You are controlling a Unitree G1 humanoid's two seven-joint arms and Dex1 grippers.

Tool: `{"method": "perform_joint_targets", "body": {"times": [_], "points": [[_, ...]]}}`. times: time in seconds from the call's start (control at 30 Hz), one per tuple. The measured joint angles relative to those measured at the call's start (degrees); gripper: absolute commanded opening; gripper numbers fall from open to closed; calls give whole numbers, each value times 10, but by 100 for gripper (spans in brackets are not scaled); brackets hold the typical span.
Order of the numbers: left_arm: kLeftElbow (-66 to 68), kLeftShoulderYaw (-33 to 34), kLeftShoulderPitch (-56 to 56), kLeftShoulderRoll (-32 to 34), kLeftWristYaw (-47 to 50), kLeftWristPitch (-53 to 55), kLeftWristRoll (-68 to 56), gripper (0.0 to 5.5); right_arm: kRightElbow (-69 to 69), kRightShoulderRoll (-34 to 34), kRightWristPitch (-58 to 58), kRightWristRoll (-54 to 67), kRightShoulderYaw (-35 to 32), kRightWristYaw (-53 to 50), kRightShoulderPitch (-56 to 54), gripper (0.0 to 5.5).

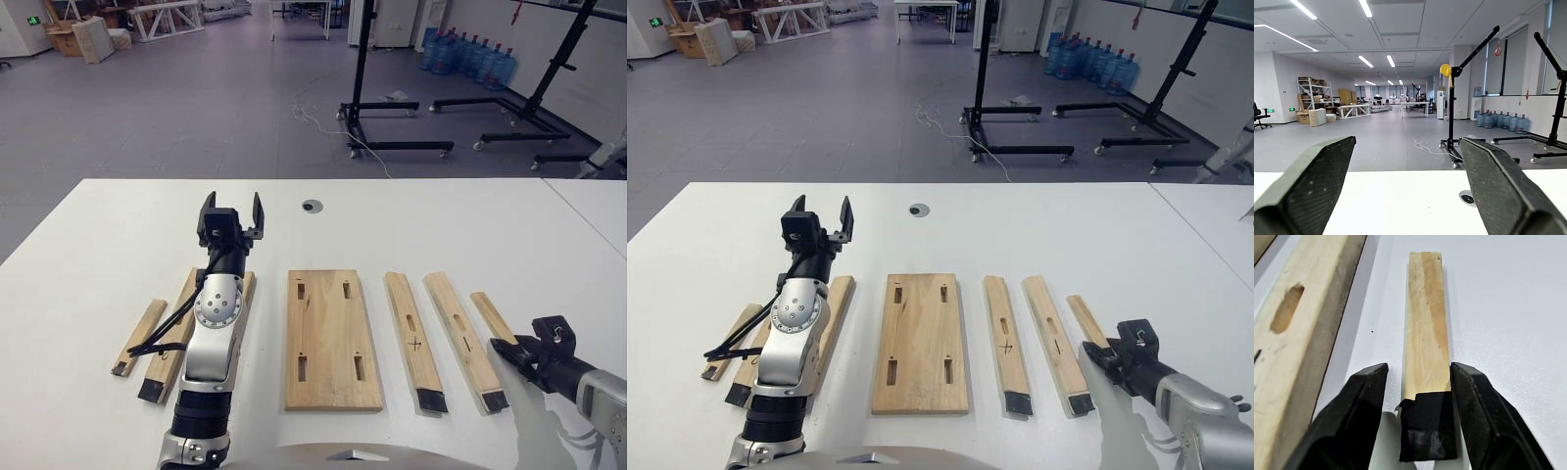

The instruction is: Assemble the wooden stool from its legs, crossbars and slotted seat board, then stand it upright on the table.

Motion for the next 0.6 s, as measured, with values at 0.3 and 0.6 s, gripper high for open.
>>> {"method": "perform_joint_targets", "body": {"times": [0.3, 0.6], "points": [[3, 6, -1, 0, 3, -5, -11, 387, 19, -33, 5, 2, 20, -1, -19, 130], [4, 18, -2, -1, -20, 0, -53, 387, 64, 13, 66, 9, 35, -65, -132, 130]]}}
